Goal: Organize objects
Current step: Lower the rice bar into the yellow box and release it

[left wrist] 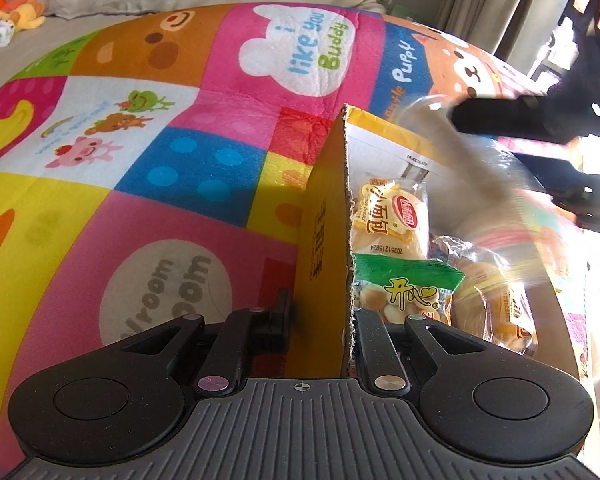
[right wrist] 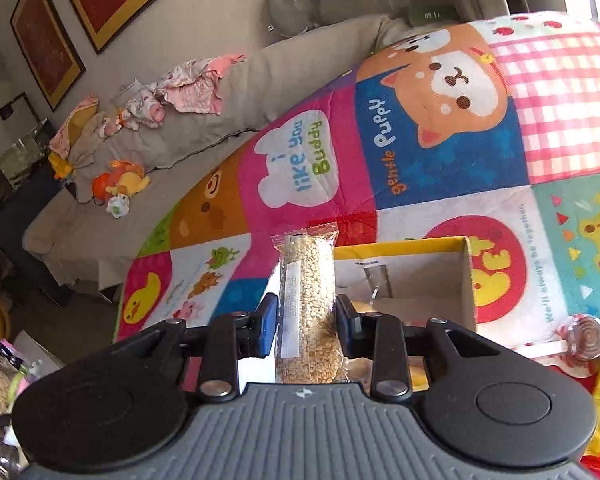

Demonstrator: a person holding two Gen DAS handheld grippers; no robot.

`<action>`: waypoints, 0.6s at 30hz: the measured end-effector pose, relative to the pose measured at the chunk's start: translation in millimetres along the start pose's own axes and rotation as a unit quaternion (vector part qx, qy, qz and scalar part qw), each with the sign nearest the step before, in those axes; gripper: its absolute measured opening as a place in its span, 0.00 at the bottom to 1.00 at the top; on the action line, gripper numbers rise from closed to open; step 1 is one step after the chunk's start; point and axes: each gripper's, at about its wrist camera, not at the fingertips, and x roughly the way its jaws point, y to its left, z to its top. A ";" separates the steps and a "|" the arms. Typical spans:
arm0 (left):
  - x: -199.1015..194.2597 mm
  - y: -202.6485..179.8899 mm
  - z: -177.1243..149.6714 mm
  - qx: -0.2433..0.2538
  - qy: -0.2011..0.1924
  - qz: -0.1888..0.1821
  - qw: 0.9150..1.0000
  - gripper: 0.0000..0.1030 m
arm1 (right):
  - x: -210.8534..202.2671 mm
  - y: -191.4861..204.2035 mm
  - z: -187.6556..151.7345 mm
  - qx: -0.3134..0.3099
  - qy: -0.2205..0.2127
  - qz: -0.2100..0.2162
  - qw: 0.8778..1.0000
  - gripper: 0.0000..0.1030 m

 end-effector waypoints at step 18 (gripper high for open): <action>0.0 1.1 -0.6 -0.004 0.003 -0.001 1.000 0.15 | -72.4 -70.3 -28.4 -0.036 -0.042 -0.083 0.995 0.51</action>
